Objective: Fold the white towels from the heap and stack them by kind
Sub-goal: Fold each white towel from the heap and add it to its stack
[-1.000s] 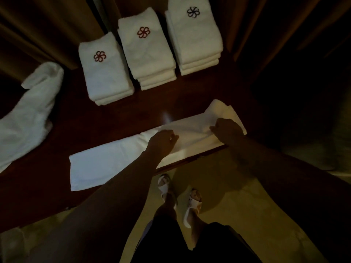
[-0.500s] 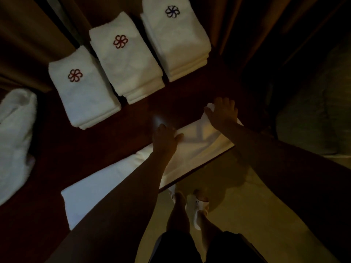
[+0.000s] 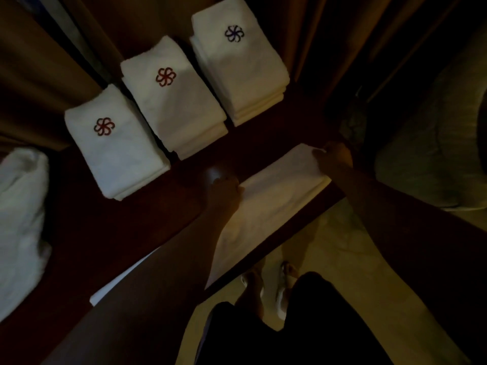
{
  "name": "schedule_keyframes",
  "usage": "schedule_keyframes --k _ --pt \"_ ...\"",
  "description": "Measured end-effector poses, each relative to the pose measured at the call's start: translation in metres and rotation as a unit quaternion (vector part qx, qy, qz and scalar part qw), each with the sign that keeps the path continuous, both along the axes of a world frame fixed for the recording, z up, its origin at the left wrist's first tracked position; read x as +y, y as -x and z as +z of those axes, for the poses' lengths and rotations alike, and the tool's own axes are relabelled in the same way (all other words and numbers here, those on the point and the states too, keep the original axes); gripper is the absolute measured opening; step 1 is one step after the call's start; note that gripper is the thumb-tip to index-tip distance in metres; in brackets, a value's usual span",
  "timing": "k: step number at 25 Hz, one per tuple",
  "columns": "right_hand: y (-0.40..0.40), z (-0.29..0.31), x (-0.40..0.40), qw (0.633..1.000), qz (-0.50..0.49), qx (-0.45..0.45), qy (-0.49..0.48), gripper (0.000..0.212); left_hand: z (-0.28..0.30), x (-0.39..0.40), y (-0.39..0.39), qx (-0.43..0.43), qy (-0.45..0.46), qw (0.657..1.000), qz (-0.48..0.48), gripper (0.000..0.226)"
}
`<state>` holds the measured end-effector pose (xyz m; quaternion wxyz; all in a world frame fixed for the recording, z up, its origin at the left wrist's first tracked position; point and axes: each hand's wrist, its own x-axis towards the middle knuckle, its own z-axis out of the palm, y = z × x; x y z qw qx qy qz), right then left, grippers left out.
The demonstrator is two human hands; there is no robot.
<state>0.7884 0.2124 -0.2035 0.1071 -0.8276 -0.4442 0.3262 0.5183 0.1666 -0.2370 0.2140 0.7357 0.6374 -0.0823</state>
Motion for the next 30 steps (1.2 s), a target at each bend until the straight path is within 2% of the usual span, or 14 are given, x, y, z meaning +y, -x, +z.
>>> schedule_keyframes --k 4,6,8,10,13,15,20,23,25,27,28,30 --pt "-0.02 -0.011 -0.012 0.998 0.033 -0.015 0.046 0.06 0.004 -0.006 -0.011 -0.061 -0.019 0.995 0.071 0.034" --pt "-0.026 -0.013 -0.015 0.999 0.031 0.005 0.039 0.067 0.008 -0.023 -0.022 -0.043 -0.059 0.996 0.044 0.036" --pt "-0.031 -0.015 -0.016 0.998 0.029 0.038 0.038 0.066 0.008 -0.044 -0.033 -0.06 -0.095 0.994 -0.003 0.033" --pt "-0.035 -0.016 -0.014 0.996 0.036 0.04 0.07 0.066 0.005 -0.062 -0.042 -0.054 -0.099 0.994 0.001 0.039" --pt "-0.042 -0.015 -0.015 0.985 -0.037 0.157 0.066 0.06 0.001 -0.083 -0.052 -0.01 -0.042 0.999 0.033 0.054" --pt "-0.046 -0.01 -0.016 0.973 -0.081 0.208 0.058 0.056 -0.003 -0.094 -0.055 -0.005 -0.022 0.999 0.048 0.057" --pt "-0.057 -0.006 -0.021 0.921 -0.124 0.346 0.131 0.054 0.002 -0.093 -0.065 0.002 -0.022 0.994 0.104 0.029" --pt "-0.059 -0.011 -0.022 0.916 -0.11 0.349 0.164 0.043 0.01 -0.096 -0.066 -0.009 -0.04 0.987 0.157 0.021" --pt "-0.056 -0.013 -0.022 0.928 -0.115 0.333 0.117 0.024 0.018 -0.102 -0.064 -0.022 -0.091 0.982 0.163 0.017" --pt "-0.058 -0.017 -0.023 0.949 -0.108 0.287 0.069 0.021 0.024 -0.108 -0.061 -0.046 -0.118 0.98 0.155 0.015" --pt "-0.059 -0.02 -0.024 0.962 -0.081 0.253 0.064 0.024 0.023 -0.112 -0.058 -0.066 -0.099 0.982 0.146 0.015" --pt "-0.063 -0.024 -0.027 0.985 0.006 0.138 0.099 0.03 0.017 -0.122 -0.055 -0.1 0.005 0.986 0.132 0.024"
